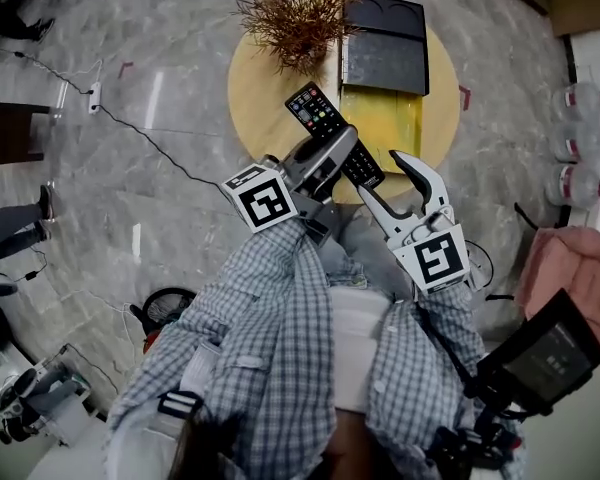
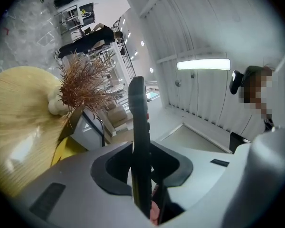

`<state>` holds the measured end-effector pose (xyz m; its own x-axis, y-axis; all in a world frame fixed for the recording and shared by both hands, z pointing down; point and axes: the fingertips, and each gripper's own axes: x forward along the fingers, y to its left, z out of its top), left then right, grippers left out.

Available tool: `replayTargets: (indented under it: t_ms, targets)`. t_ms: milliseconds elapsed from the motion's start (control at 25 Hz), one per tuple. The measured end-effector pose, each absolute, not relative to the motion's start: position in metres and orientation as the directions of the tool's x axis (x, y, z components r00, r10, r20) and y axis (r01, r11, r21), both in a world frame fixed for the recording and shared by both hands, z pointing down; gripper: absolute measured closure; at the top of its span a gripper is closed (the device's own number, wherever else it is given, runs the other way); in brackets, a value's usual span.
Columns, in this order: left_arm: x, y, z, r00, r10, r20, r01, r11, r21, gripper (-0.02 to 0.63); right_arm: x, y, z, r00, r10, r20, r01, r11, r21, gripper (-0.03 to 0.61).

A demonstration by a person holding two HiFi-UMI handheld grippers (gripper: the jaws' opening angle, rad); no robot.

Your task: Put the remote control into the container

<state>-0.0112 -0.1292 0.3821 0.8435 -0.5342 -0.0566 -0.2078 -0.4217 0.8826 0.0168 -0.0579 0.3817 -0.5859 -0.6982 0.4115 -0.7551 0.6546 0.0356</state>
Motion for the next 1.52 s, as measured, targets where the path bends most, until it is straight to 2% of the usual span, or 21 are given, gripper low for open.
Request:
replayTargets:
  t_ms: [160, 320, 840, 1040, 1320, 1520]
  targets:
    - [-0.009, -0.133, 0.389, 0.840, -0.541, -0.045, -0.216, -0.409, 0.887, 0.500, 0.013, -0.059, 0.397, -0.531, -0.706, 0.467, -0.784, 0.619, 0.045, 0.325]
    - [-0.009, -0.137, 0.397, 0.831, -0.556, -0.013, -0.246, -0.389, 0.888, 0.500, 0.008, -0.063, 0.406, -0.527, -0.689, 0.498, -0.754, 0.649, 0.099, 0.324]
    - [-0.003, -0.151, 0.413, 0.788, -0.616, 0.021, -0.266, -0.309, 0.913, 0.499, 0.012, -0.077, 0.444, -0.484, -0.604, 0.633, -0.710, 0.694, 0.119, 0.305]
    - [-0.001, -0.152, 0.414, 0.781, -0.624, 0.022, -0.263, -0.297, 0.918, 0.499, 0.014, -0.081, 0.447, -0.457, -0.612, 0.645, -0.688, 0.703, 0.179, 0.307]
    - [0.004, -0.155, 0.419, 0.782, -0.622, 0.037, -0.273, -0.288, 0.918, 0.500, 0.021, -0.086, 0.453, -0.455, -0.587, 0.669, -0.695, 0.705, 0.145, 0.318]
    - [0.008, -0.158, 0.423, 0.811, -0.584, 0.006, -0.198, -0.265, 0.944, 0.499, 0.025, -0.089, 0.454, -0.466, -0.578, 0.669, -0.693, 0.709, 0.130, 0.322]
